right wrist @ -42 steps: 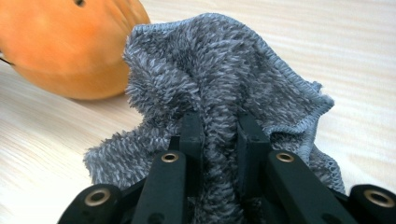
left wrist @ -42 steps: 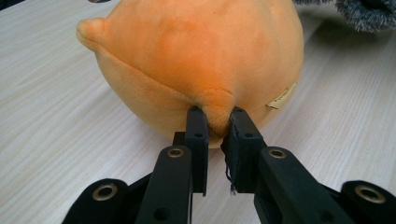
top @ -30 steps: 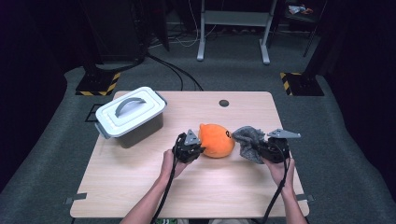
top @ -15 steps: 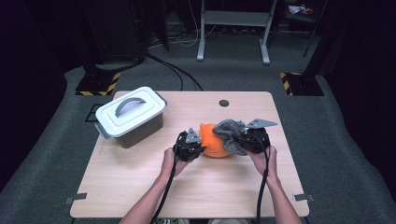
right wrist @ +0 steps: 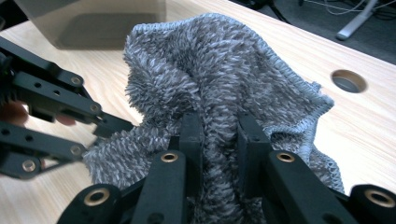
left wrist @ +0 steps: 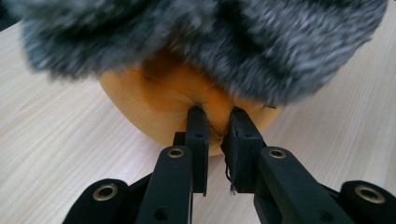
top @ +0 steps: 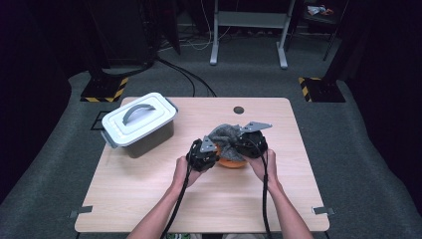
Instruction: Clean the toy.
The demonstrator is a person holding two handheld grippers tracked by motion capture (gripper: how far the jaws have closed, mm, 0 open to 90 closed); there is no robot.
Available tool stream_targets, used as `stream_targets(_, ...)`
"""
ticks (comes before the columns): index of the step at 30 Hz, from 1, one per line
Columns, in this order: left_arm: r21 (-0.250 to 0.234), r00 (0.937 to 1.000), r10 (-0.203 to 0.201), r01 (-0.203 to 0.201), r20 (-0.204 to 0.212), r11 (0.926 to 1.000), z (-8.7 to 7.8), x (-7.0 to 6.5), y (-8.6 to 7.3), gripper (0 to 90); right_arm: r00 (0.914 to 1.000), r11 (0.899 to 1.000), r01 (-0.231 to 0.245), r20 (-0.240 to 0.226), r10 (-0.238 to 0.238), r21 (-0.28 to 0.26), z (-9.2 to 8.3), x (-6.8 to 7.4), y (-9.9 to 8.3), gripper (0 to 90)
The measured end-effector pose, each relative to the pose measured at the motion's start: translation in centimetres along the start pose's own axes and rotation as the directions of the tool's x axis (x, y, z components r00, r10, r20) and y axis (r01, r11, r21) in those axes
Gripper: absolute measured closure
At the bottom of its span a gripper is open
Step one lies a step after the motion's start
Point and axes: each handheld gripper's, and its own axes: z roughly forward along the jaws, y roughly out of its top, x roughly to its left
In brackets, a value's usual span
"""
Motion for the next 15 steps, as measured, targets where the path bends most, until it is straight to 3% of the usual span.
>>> stream_targets(6, 0.025, 1.0, 0.003, -0.003, 0.003, 0.9997, 0.0, 0.1, 0.0, 80.8, 0.999, 0.998, 0.044, 0.008, -0.044, 0.035, 1.6, 0.9, -0.1, 75.6)
stream_targets(15, 0.009, 0.9994, -0.032, 0.032, 0.013, 0.9995, 0.0, 0.0, -0.1, 81.2, 0.9993, 1.0, 0.005, 0.037, -0.006, 0.028, 1.1, 0.5, -0.4, 75.7)
